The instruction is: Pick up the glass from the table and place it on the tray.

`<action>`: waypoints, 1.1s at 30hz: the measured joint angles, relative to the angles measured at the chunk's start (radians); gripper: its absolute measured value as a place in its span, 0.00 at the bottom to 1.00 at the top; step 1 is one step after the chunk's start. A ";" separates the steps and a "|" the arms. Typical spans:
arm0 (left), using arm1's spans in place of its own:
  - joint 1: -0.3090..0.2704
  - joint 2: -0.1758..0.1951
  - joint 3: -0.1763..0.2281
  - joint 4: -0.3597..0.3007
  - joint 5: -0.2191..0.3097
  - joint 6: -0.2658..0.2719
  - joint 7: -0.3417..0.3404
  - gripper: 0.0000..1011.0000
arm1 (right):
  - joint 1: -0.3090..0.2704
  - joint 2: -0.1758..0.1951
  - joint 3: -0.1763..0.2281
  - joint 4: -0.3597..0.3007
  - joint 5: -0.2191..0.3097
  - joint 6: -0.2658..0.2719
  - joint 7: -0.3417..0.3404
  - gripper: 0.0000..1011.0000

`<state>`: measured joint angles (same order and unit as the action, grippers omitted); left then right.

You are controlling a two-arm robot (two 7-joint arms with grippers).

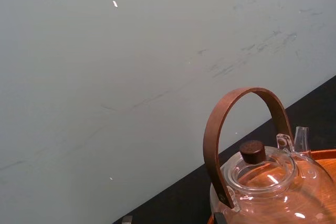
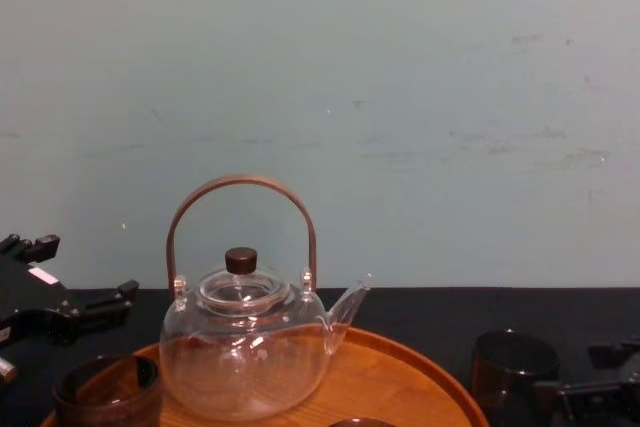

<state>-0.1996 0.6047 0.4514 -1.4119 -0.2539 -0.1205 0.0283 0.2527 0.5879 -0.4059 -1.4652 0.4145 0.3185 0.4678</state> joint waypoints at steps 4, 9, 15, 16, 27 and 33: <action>0.000 0.000 0.000 0.000 0.000 0.000 0.000 0.99 | 0.021 -0.012 -0.007 0.023 -0.001 0.000 0.007 0.99; 0.000 0.000 0.000 0.000 0.000 0.000 0.000 0.99 | 0.048 -0.028 -0.019 0.054 -0.003 0.000 0.016 0.99; 0.000 0.000 0.000 0.000 0.000 0.000 0.000 0.99 | 0.074 -0.045 -0.034 0.084 -0.008 0.001 0.022 0.99; 0.000 0.000 0.000 0.000 0.000 0.000 0.000 0.99 | 0.078 -0.048 -0.036 0.088 -0.009 0.001 0.023 0.99; 0.000 0.000 0.000 0.000 0.000 0.000 0.000 0.99 | 0.112 -0.075 -0.053 0.136 -0.020 -0.001 0.024 0.99; 0.000 0.000 0.000 0.000 0.000 0.000 0.000 0.99 | 0.129 -0.090 -0.057 0.167 -0.029 -0.001 0.019 0.99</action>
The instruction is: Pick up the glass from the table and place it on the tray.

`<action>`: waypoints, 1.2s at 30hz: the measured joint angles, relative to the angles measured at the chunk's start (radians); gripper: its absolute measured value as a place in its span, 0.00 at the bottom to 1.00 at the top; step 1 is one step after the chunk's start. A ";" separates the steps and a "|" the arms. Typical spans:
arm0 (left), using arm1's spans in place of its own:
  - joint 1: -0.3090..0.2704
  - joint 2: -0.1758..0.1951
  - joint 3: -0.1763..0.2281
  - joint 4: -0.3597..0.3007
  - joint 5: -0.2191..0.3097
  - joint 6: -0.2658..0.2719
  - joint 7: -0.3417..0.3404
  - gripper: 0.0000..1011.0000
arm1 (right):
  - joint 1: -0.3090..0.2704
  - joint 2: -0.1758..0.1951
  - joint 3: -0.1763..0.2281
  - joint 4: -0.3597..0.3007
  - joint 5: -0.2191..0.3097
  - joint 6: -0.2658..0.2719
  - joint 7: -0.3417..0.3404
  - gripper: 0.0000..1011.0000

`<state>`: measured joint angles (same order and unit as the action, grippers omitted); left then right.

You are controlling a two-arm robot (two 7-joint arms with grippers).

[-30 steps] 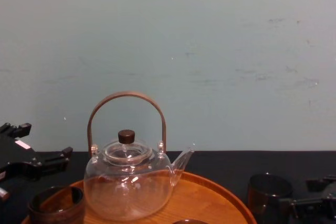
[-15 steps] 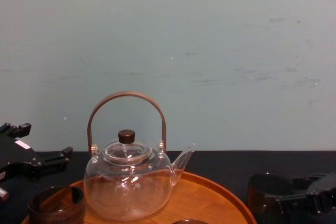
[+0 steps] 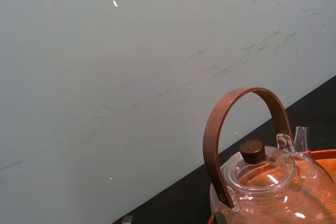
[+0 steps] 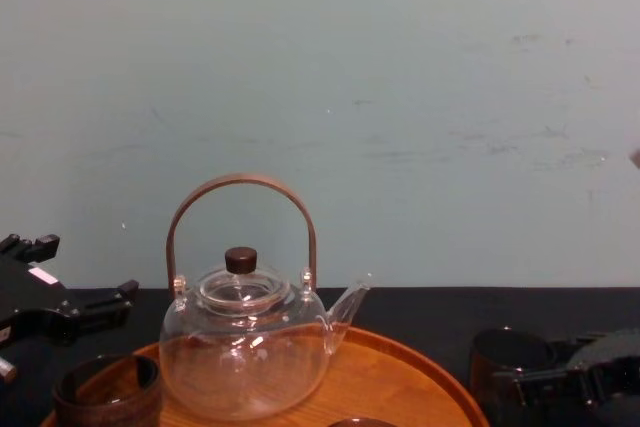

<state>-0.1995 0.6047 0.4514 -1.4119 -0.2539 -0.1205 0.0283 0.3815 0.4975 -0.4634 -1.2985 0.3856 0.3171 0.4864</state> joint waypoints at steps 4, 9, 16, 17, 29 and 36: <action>0.000 0.000 0.000 0.000 0.000 0.000 0.000 0.99 | 0.011 -0.010 -0.002 0.020 -0.006 -0.001 -0.001 0.99; 0.000 0.000 0.000 0.000 0.000 0.000 0.000 0.99 | 0.025 -0.021 -0.005 0.042 -0.014 -0.006 -0.002 0.99; 0.000 0.000 0.000 0.000 0.000 0.000 0.000 0.99 | 0.040 -0.035 -0.008 0.064 -0.025 -0.011 -0.001 0.99; 0.000 0.000 0.000 0.000 0.000 0.000 0.000 0.99 | 0.042 -0.036 -0.008 0.066 -0.026 -0.011 0.000 0.99; 0.000 0.000 0.000 0.000 0.000 0.000 0.000 0.99 | 0.047 -0.040 -0.013 0.070 -0.037 -0.014 0.005 0.99; 0.000 0.000 0.000 0.000 0.000 0.000 0.000 0.99 | 0.046 -0.039 -0.012 0.070 -0.036 -0.014 0.005 0.94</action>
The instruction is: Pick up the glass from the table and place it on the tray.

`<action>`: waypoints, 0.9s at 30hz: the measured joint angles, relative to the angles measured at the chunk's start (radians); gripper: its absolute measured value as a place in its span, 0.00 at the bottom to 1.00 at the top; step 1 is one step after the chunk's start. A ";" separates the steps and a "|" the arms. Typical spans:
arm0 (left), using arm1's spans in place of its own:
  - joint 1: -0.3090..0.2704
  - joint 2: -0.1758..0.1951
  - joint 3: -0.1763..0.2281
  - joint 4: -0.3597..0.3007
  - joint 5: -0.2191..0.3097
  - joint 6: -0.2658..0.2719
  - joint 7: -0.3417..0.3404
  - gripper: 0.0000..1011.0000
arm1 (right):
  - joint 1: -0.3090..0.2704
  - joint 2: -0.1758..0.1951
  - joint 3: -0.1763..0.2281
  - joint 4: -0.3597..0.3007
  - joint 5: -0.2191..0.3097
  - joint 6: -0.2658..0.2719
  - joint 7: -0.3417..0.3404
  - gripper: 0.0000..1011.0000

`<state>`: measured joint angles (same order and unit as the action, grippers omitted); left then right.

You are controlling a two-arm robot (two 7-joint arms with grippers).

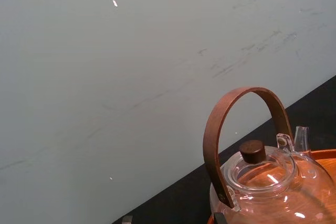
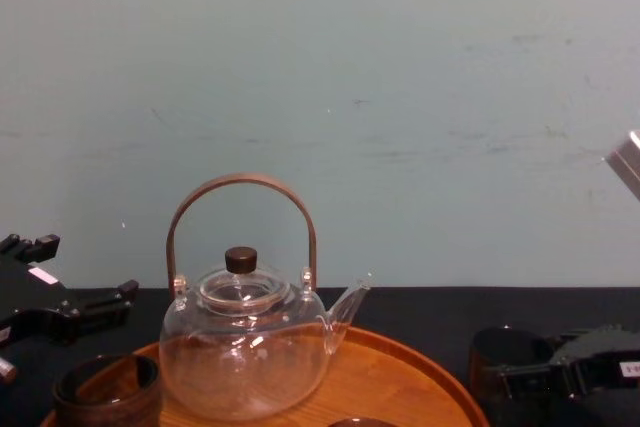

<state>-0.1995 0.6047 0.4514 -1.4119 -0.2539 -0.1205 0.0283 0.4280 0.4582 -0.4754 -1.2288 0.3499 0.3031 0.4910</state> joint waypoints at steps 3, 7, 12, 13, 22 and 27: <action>0.000 0.000 0.000 0.000 0.000 0.000 0.000 0.99 | 0.000 0.000 0.000 0.000 0.000 0.000 0.000 0.88; 0.000 0.000 0.000 0.000 0.000 0.000 0.000 0.99 | -0.001 0.001 0.001 0.000 0.001 0.000 0.000 0.88; 0.000 0.000 0.000 0.000 0.000 0.000 0.000 0.99 | -0.001 0.001 0.001 -0.001 0.002 0.000 -0.001 0.88; 0.000 0.000 0.000 0.000 0.000 0.000 0.000 0.99 | -0.001 0.001 0.001 -0.001 0.002 0.000 -0.001 0.88; 0.000 0.000 0.000 0.000 0.000 0.000 0.000 0.99 | -0.009 0.004 0.010 -0.009 0.009 0.000 0.002 0.88; 0.000 0.000 0.000 0.000 0.000 0.000 0.000 0.99 | -0.028 0.020 0.028 -0.048 0.023 -0.009 0.005 0.88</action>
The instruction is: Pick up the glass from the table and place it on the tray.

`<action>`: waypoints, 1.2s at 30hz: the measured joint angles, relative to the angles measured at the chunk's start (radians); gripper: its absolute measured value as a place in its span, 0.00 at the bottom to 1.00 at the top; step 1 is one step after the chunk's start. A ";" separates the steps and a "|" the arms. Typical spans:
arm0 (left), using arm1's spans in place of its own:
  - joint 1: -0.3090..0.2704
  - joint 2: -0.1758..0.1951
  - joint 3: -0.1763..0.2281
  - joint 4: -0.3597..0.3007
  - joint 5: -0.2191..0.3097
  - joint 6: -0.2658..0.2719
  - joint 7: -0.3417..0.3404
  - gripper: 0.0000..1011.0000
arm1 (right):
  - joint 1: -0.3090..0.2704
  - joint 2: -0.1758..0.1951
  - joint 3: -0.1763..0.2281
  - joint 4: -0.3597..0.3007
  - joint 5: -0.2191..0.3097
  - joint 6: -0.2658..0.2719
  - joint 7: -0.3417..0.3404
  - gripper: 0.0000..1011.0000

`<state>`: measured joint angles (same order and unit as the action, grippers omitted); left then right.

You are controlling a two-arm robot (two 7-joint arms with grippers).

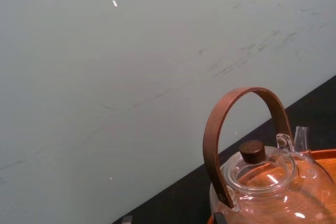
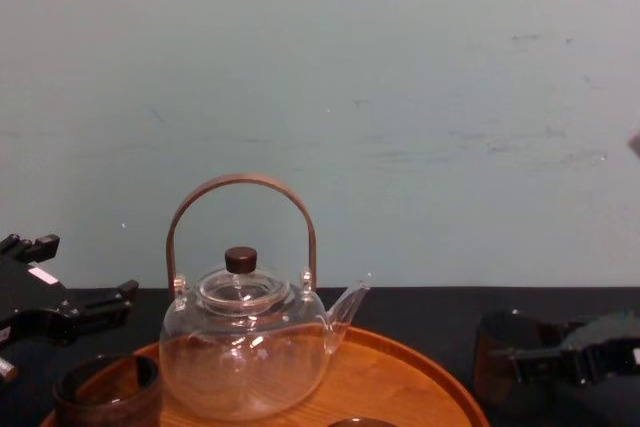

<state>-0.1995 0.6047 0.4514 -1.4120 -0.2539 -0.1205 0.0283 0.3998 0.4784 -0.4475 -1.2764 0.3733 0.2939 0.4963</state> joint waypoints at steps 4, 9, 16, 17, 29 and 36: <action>0.000 0.000 0.000 0.000 0.000 0.000 0.000 0.99 | -0.016 0.016 0.013 -0.041 0.008 -0.006 0.000 0.88; 0.000 0.000 0.000 0.000 0.000 0.000 0.000 0.99 | -0.039 0.044 0.027 -0.103 0.017 -0.013 -0.001 0.88; 0.000 0.000 0.000 0.000 0.000 0.000 0.000 0.99 | -0.042 0.061 0.029 -0.133 0.020 -0.025 0.007 0.88; 0.000 0.000 0.000 0.000 0.000 0.000 0.000 0.99 | -0.038 0.062 0.026 -0.135 0.020 -0.029 0.012 0.88; 0.000 0.000 0.000 0.000 0.000 0.000 0.000 0.99 | 0.028 0.042 -0.034 -0.104 0.003 -0.064 0.069 0.88; 0.000 0.000 0.000 0.000 0.000 0.000 0.000 0.99 | 0.053 0.024 -0.061 -0.086 0.000 -0.074 0.089 0.88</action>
<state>-0.1995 0.6047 0.4514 -1.4120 -0.2539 -0.1205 0.0283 0.4529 0.5021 -0.5081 -1.3622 0.3738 0.2203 0.5850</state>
